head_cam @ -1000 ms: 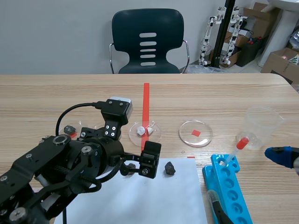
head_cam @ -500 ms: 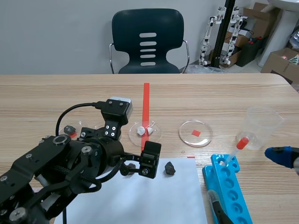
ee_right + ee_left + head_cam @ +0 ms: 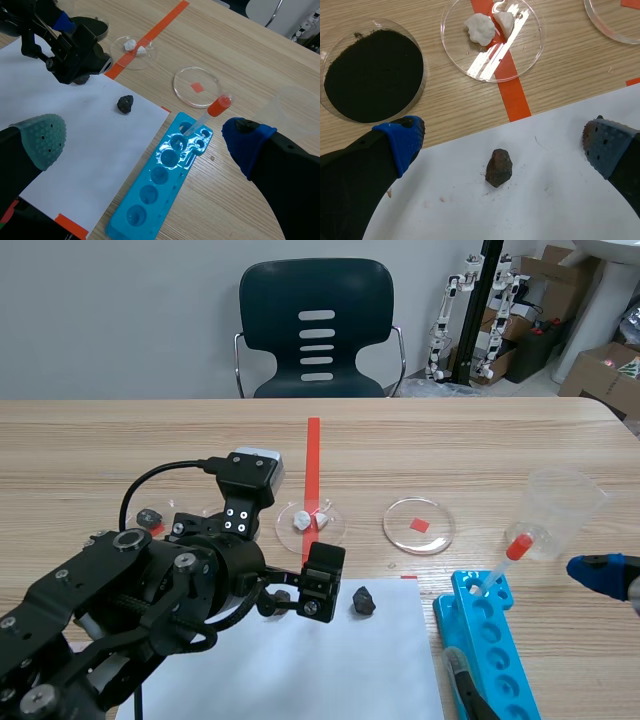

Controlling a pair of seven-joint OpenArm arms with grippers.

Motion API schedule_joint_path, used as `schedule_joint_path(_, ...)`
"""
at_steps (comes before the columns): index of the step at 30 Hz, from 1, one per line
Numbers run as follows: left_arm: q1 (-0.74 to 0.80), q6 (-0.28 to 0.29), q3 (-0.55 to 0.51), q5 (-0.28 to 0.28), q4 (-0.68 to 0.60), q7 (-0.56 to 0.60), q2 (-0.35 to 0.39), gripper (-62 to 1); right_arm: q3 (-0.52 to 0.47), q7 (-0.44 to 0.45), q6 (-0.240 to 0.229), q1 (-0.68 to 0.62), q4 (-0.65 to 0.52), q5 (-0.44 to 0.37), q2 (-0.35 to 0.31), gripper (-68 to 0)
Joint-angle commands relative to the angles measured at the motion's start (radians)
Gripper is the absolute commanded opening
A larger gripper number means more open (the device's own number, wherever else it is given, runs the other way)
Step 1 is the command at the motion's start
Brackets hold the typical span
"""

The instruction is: Put the middle mineral back

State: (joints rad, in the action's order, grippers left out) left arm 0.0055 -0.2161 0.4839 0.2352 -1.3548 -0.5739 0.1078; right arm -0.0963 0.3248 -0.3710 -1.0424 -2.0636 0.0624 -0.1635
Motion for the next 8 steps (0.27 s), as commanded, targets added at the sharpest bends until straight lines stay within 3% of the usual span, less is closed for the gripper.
schedule_joint_path(1,-0.006,0.001,-0.003,0.0,-0.011,0.005,-0.002,1.4,-0.003,0.015,0.004,-0.002,-0.002,-0.01,-0.008,0.4)
schedule_joint_path(8,-0.006,0.001,-0.003,-0.001,-0.011,0.001,-0.002,1.4,-0.003,0.015,0.004,-0.002,-0.002,-0.01,-0.008,0.4)
